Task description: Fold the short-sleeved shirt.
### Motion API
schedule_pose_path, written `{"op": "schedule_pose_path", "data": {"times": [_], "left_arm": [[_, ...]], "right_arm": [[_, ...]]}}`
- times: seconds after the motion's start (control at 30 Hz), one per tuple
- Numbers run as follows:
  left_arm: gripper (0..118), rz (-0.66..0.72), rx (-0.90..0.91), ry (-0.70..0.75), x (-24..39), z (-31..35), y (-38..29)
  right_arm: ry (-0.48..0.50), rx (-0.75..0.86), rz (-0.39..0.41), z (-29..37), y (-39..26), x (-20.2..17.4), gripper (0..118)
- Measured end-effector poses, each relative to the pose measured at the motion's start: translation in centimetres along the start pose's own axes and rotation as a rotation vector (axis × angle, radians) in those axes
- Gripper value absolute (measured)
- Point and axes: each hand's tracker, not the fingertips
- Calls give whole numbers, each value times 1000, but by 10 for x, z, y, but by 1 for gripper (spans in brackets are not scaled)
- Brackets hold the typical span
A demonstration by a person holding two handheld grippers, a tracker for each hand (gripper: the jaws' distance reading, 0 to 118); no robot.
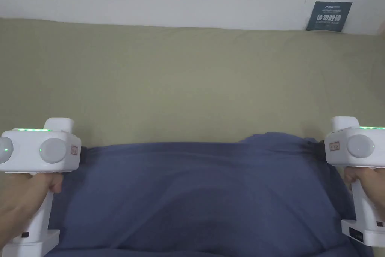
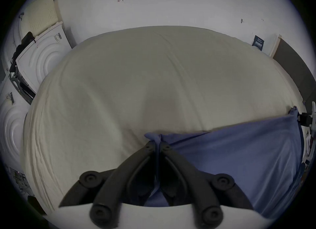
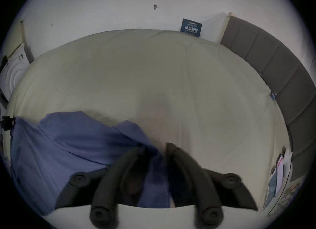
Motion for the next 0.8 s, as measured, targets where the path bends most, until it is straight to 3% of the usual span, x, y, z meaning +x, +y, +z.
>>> {"op": "schedule_pose_path", "data": {"times": [0.03,0.4,0.8], "left_arm": [[4,-2,3,1,0,2,0],[4,53,83,-13,-25,62,-14],[4,63,183,-85,-62,182,-97]], "right_arm": [[9,0,0,2,1,0,12],[126,83,-52,87,-6,29,10],[215,191,-75,222,-90,54,10]]}}
